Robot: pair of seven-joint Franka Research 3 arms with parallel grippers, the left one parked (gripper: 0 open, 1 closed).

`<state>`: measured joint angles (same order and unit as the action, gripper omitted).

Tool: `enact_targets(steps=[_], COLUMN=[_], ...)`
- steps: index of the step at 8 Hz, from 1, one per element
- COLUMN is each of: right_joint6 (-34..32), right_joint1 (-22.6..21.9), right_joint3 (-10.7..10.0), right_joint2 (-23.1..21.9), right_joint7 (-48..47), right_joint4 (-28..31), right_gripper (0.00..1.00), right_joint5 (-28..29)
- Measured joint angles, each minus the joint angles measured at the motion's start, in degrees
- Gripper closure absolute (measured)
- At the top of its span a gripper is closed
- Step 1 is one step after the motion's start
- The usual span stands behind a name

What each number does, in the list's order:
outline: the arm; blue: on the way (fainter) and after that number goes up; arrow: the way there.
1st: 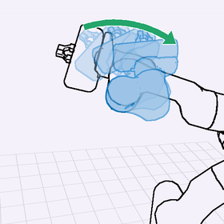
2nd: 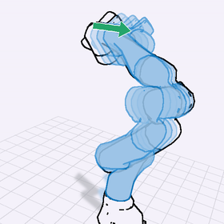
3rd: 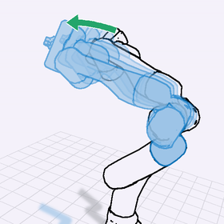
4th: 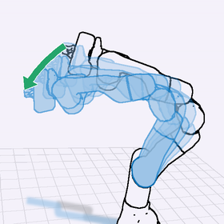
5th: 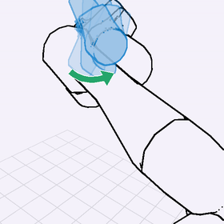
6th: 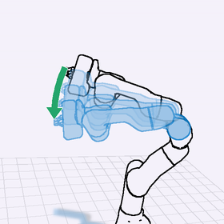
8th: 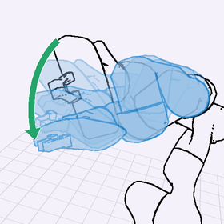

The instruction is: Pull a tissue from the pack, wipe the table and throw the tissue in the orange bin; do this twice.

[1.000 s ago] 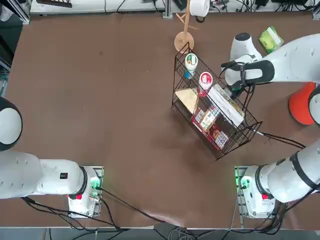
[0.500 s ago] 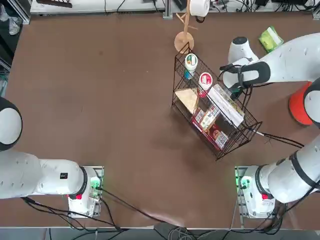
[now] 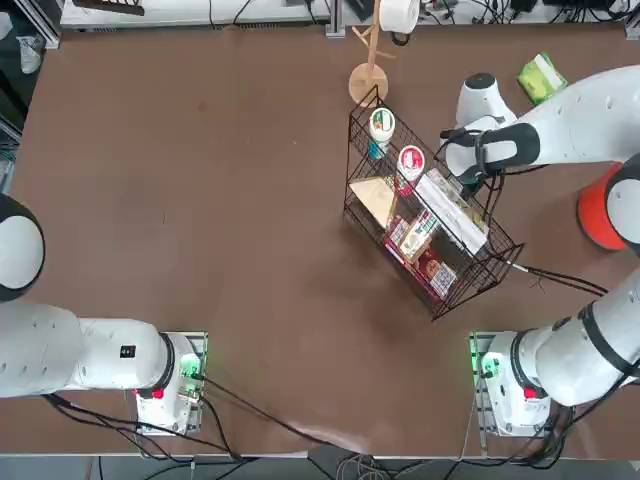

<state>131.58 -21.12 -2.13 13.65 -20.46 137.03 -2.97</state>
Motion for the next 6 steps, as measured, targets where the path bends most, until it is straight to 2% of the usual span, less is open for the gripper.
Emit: enact_targets(steps=[6], right_joint6=[0.36], right_joint1=[0.04], right_joint3=[-0.13], right_joint2=[2.37], right_joint7=[-0.48], right_joint4=[-2.56], right_gripper=[0.98], right_joint5=[0.11])
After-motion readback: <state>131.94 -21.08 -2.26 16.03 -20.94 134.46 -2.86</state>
